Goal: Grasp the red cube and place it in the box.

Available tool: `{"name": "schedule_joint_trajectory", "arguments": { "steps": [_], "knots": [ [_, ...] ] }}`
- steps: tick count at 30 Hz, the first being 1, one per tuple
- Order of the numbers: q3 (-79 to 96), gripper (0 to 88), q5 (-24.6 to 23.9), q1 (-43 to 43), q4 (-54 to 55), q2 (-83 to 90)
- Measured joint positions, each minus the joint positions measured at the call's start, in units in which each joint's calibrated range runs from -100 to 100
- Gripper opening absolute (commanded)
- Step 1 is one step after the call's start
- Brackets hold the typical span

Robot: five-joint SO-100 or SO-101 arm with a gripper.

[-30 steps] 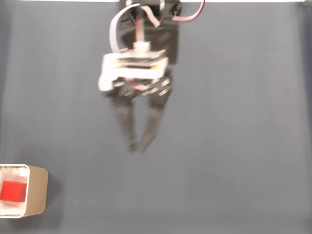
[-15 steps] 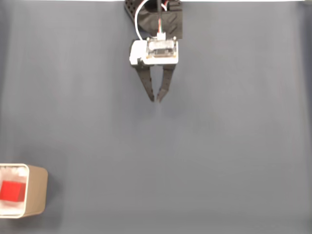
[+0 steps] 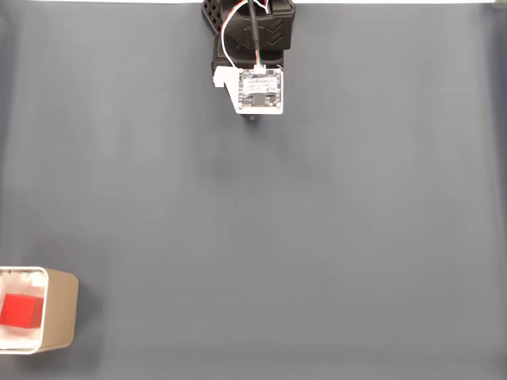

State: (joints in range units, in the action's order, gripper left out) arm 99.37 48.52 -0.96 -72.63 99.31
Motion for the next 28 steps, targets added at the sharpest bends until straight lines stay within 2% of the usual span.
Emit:
{"name": "schedule_joint_trajectory", "arguments": {
  "steps": [28],
  "knots": [
    [0.0,0.2,0.2,0.1,-2.0,0.7]
  ]
}}
